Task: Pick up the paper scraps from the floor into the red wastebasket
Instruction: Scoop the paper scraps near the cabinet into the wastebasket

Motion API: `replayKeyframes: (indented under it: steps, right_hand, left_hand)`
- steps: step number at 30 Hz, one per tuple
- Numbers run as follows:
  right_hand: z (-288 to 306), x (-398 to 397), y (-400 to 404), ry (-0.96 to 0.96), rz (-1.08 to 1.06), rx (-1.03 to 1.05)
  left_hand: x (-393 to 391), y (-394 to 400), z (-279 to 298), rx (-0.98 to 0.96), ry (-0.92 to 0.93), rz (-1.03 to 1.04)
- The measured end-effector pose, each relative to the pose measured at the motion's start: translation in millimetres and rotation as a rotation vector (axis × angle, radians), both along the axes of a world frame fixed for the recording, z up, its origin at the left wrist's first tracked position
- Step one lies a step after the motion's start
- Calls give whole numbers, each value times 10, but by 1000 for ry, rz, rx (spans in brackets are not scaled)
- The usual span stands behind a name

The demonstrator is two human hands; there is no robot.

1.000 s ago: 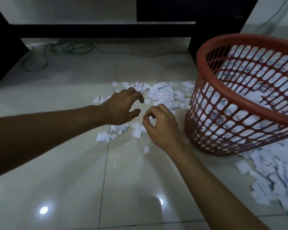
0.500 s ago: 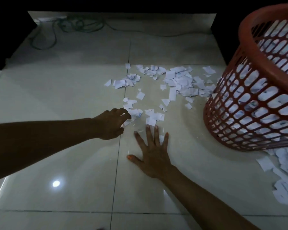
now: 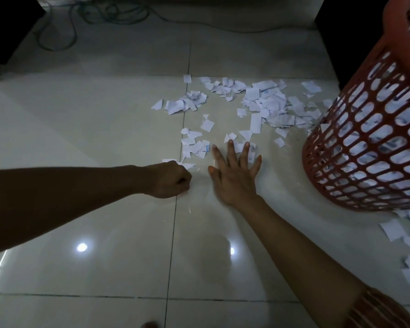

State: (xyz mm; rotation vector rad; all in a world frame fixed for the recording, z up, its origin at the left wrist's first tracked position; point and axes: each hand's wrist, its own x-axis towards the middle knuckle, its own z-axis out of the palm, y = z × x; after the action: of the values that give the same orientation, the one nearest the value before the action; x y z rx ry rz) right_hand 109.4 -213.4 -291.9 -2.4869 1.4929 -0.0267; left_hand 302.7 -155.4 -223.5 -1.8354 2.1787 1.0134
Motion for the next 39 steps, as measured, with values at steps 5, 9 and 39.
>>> replayKeyframes:
  steps: [5,9,39]
  right_hand:
    - [20,-137,205,-74,-16,-37]
    - [-4,-258,555,-98,22,-66]
    - [89,-248,276,25,109,5]
  left_hand:
    - [-22,17,-39,330,88,69]
    - [-47,-12,-38,184,98,1]
    - [74,172,75,-129,-521,-231]
